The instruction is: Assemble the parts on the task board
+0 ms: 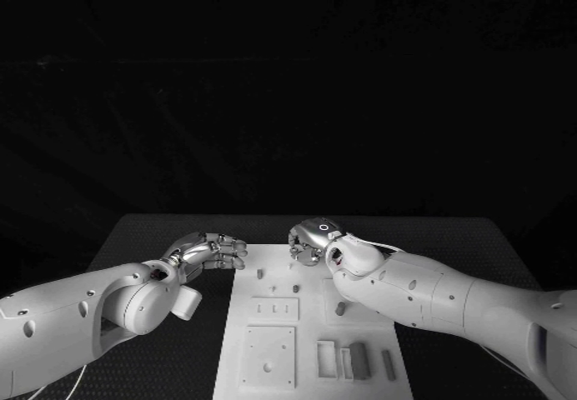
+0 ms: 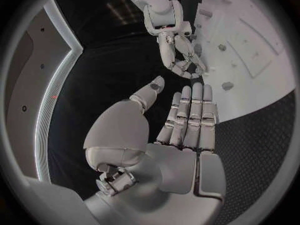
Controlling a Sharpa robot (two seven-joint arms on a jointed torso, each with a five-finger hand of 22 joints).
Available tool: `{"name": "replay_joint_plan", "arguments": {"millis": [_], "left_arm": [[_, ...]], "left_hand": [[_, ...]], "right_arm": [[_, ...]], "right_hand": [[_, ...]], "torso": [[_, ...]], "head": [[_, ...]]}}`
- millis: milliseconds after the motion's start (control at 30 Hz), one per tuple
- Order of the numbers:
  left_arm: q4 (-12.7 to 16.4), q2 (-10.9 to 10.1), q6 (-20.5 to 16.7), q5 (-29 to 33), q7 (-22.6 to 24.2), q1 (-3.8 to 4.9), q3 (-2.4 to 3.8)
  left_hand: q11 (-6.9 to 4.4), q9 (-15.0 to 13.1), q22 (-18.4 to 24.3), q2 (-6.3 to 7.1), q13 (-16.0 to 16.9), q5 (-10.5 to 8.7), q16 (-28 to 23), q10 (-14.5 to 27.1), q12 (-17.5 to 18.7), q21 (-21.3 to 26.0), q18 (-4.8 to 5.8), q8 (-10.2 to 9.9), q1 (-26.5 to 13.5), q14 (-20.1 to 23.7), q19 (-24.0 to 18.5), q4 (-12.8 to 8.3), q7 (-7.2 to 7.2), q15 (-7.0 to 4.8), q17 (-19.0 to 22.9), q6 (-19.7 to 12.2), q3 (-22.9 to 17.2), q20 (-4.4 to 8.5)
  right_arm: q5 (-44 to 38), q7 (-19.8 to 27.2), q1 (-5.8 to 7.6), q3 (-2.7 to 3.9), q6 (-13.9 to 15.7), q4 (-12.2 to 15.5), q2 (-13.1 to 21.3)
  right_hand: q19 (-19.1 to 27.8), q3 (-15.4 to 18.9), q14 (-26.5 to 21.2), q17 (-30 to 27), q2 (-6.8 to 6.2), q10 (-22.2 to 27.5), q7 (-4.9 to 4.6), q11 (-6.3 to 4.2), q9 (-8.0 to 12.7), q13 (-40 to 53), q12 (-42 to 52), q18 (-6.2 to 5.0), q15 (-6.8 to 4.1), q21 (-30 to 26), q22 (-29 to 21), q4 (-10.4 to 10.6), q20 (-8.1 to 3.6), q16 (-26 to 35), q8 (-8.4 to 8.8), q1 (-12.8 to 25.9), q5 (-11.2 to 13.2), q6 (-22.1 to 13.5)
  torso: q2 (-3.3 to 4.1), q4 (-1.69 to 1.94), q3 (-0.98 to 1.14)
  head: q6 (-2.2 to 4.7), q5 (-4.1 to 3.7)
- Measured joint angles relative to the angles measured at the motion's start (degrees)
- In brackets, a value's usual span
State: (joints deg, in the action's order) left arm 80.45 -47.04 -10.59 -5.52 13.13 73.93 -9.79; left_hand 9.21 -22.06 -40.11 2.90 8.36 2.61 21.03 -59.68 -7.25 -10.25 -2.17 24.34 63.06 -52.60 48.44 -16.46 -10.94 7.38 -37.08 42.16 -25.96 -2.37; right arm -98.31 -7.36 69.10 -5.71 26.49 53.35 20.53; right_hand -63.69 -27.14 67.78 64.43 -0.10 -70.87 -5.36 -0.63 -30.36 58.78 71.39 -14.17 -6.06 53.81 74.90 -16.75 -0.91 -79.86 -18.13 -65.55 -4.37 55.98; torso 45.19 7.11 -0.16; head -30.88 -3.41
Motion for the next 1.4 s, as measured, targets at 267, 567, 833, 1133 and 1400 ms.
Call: {"name": "replay_joint_plan", "arguments": {"millis": [267,567,833,1133,1400], "left_arm": [[0.1,-0.1,0.0,0.0,0.0,0.01,0.0],[0.0,0.2,0.0,0.0,0.0,0.01,0.0],[0.0,0.2,0.0,0.0,-0.1,0.01,0.0],[-0.1,0.2,0.0,0.0,-0.1,0.01,0.01],[-0.2,0.2,0.0,0.0,-0.1,0.01,0.01]], "left_hand": [[0.0,0.0,0.0,0.0,0.0,0.0,0.0,0.0,0.0,0.0,0.01,0.0,0.0,0.0,0.0,0.0,0.0,0.0,0.0,0.0,0.0,0.0],[0.0,0.0,0.0,0.0,0.0,0.0,-0.2,0.0,0.0,0.0,0.01,0.0,0.0,0.0,0.0,0.0,0.0,0.0,-0.1,0.0,0.0,0.0],[0.0,0.0,0.0,0.0,0.0,0.0,-0.2,0.0,0.0,0.0,0.01,0.0,0.0,0.0,0.0,0.0,0.0,0.0,0.0,0.0,0.0,0.0],[0.0,0.0,0.0,0.0,0.0,0.0,-0.2,0.0,0.0,0.0,0.02,0.0,0.0,0.0,0.0,0.0,0.0,0.0,0.0,0.0,0.0,0.0],[0.0,0.0,0.0,0.0,0.0,0.0,-0.2,0.0,0.0,0.0,0.02,0.0,0.0,0.0,0.0,0.0,0.0,0.0,-0.1,0.0,0.0,0.0]], "right_arm": [[0.0,0.0,0.0,0.0,-0.1,-0.1,-0.1],[0.0,0.1,0.0,0.0,-0.4,0.3,-0.8],[-0.1,0.1,-0.01,0.0,-0.5,-0.3,-1.0],[-0.2,0.1,-0.01,-0.01,-0.6,-0.3,-0.6],[-0.2,0.1,-0.01,-0.01,-0.9,-0.2,-0.8]], "right_hand": [[0.0,0.0,0.1,0.0,0.0,0.0,-0.01,0.0,0.0,-0.1,0.0,0.0,-0.08,0.0,0.0,0.0,0.01,0.0,0.13,0.0,-0.1,0.0],[-0.1,0.0,0.1,-0.1,-0.16,0.0,-0.03,0.01,0.0,-0.2,0.0,0.0,-0.14,0.0,0.0,0.0,0.09,0.0,0.17,0.2,-0.1,0.0],[0.1,0.0,0.2,-0.1,-0.16,-0.1,-0.1,0.09,0.0,-0.2,0.0,0.0,-0.16,0.0,0.0,0.0,-0.1,0.0,0.34,0.2,-0.1,-0.1],[0.1,0.0,0.2,-0.1,-0.24,-0.1,-0.12,0.1,-0.1,-0.2,0.0,-0.01,-0.16,0.0,0.0,0.0,-0.1,0.0,0.47,0.2,-0.1,-0.1],[0.1,0.0,0.2,-0.1,-0.46,-0.1,-0.13,0.1,-0.1,-0.2,0.0,-0.01,-0.16,0.0,0.0,0.0,-0.09,0.0,0.21,0.5,-0.1,-0.1]], "torso": [[0.04,-0.03,-0.03],[0.08,-0.09,0.0],[0.08,-0.09,0.0],[0.14,-0.13,0.01],[0.15,-0.16,0.0]], "head": [[-0.26,0.02],[-0.35,0.33],[-0.49,0.41],[-0.66,0.36],[-0.81,0.21]]}}
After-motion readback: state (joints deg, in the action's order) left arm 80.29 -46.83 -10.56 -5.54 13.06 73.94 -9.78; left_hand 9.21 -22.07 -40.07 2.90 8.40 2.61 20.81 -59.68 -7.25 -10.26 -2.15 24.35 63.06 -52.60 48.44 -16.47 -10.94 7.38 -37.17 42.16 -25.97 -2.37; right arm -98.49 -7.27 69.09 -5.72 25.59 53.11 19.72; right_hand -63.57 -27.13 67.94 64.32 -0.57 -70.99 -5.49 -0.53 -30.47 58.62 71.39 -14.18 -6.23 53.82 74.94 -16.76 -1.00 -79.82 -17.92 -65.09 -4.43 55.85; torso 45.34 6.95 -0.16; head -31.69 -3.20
